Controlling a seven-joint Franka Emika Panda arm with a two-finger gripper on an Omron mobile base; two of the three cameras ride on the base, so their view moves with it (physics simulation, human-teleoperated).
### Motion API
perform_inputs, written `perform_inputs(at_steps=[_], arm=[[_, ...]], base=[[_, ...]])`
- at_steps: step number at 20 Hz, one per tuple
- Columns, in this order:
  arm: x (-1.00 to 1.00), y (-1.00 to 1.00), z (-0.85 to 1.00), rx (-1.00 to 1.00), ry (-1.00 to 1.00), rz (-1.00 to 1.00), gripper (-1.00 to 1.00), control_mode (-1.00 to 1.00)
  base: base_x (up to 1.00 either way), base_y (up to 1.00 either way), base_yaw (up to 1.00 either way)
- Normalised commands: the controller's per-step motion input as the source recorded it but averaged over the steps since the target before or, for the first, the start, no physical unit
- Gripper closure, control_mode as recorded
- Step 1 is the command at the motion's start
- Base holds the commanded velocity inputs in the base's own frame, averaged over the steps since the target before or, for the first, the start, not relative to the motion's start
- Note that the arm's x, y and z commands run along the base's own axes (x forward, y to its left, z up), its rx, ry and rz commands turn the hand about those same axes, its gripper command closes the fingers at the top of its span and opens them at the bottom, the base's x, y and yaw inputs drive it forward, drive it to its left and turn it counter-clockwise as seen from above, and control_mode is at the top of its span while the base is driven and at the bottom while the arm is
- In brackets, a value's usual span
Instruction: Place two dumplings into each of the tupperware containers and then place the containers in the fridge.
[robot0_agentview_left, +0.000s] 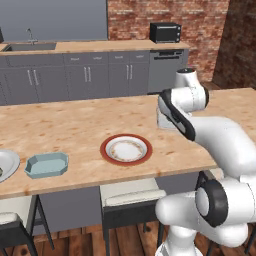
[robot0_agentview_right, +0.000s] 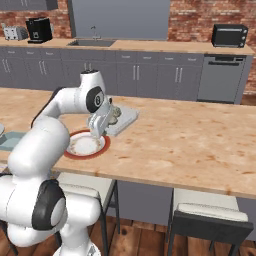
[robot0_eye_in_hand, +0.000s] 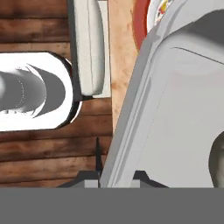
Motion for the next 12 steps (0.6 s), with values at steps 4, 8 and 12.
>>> perform_inputs(at_steps=[4, 8, 12], arm=[[-1.0, 0.14, 0.43, -0.01, 0.0, 0.14, 1.0, -1.0], [-0.96, 0.24, 0.44, 0.0, 0.0, 0.11, 1.0, -1.0], [-0.97, 0.21, 0.24, 0.0, 0.0, 0.04, 1.0, -1.0]], base=[[0.0, 0.0, 0.0], [0.0, 0.0, 0.0], [0.0, 0.0, 0.0]])
